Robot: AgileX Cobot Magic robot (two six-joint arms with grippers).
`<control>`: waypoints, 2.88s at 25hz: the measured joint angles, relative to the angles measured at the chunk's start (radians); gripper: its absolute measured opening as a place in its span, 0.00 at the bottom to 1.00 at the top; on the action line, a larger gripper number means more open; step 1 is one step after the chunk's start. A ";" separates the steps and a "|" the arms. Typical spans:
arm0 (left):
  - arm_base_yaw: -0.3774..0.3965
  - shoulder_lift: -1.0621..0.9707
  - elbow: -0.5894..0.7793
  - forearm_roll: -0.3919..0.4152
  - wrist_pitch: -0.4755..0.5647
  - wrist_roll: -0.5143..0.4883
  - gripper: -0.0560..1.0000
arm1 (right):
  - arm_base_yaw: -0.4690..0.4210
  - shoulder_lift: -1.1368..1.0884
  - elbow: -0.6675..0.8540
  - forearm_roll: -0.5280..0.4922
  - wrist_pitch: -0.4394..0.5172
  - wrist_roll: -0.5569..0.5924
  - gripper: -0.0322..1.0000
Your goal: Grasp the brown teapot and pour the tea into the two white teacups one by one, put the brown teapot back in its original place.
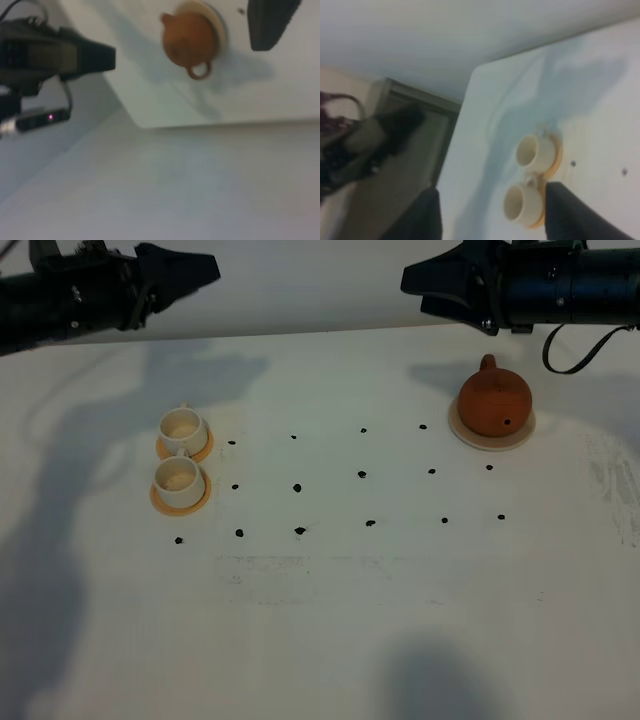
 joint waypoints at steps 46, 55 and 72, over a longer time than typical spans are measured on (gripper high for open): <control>0.000 -1.233 0.569 1.663 0.004 -1.272 0.36 | 0.119 0.003 -0.299 -0.823 -0.136 0.296 0.47; 0.000 -1.561 0.773 1.674 0.146 -1.379 0.36 | 0.183 0.005 -0.308 -0.963 -0.157 0.378 0.47; 0.000 -1.844 0.860 1.748 0.323 -1.462 0.36 | 0.200 0.123 -0.441 -1.088 -0.102 0.502 0.47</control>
